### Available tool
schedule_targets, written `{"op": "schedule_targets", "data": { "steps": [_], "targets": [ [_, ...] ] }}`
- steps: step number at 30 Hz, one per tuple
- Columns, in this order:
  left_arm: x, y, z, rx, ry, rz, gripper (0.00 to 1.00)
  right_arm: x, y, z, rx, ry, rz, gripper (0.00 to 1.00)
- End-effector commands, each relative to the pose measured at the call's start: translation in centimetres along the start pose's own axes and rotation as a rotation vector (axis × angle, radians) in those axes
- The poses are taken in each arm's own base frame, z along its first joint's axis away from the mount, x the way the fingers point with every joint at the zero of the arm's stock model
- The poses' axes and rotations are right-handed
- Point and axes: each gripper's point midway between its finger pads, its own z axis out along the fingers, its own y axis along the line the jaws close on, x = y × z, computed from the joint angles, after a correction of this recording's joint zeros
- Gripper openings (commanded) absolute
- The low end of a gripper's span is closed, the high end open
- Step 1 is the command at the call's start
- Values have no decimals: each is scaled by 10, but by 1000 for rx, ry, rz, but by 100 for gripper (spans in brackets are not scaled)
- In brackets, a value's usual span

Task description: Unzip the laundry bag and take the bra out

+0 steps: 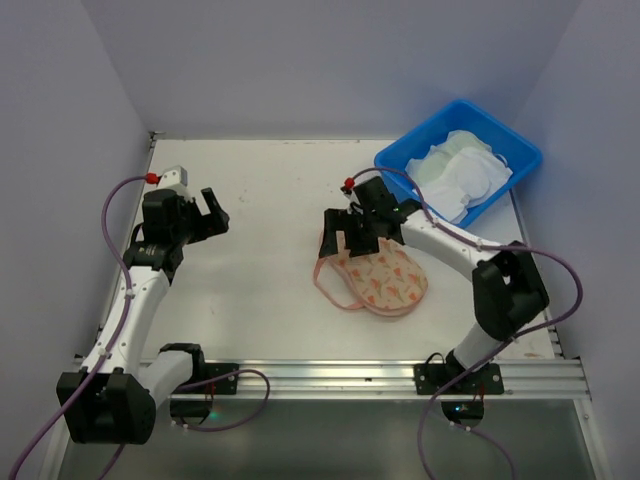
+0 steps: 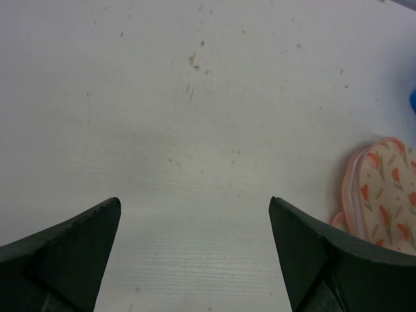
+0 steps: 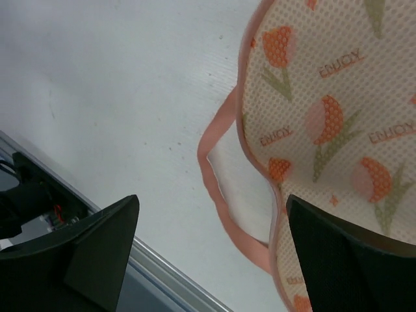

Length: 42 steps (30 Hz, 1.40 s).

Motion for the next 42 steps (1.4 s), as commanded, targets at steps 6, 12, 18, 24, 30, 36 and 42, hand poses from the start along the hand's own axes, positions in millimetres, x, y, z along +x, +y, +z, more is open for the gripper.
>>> {"op": "schedule_targets", "data": {
  "steps": [6, 12, 18, 24, 30, 36, 42],
  "targets": [
    [-26, -14, -10, 68, -86, 15, 100, -71, 8, -149, 146, -512, -108, 99],
    [-59, -31, -55, 110, -200, -7, 100, -74, -35, -266, 390, -870, -43, 99],
    [-106, -31, -131, 52, -384, 34, 100, -27, -48, -381, 462, -1212, -15, 99],
    [-128, -27, -208, 15, -553, 35, 100, 33, -53, -450, 417, -1439, -48, 99],
    [-133, -16, -262, -49, -653, 32, 100, 78, -55, -481, 366, -1584, -123, 99],
    [-128, -9, -289, -68, -706, 18, 100, 91, -64, -477, 375, -1606, -143, 99],
    [-122, -4, -286, -84, -699, 14, 100, 90, -62, -470, 365, -1587, -161, 99]
  ]
}}
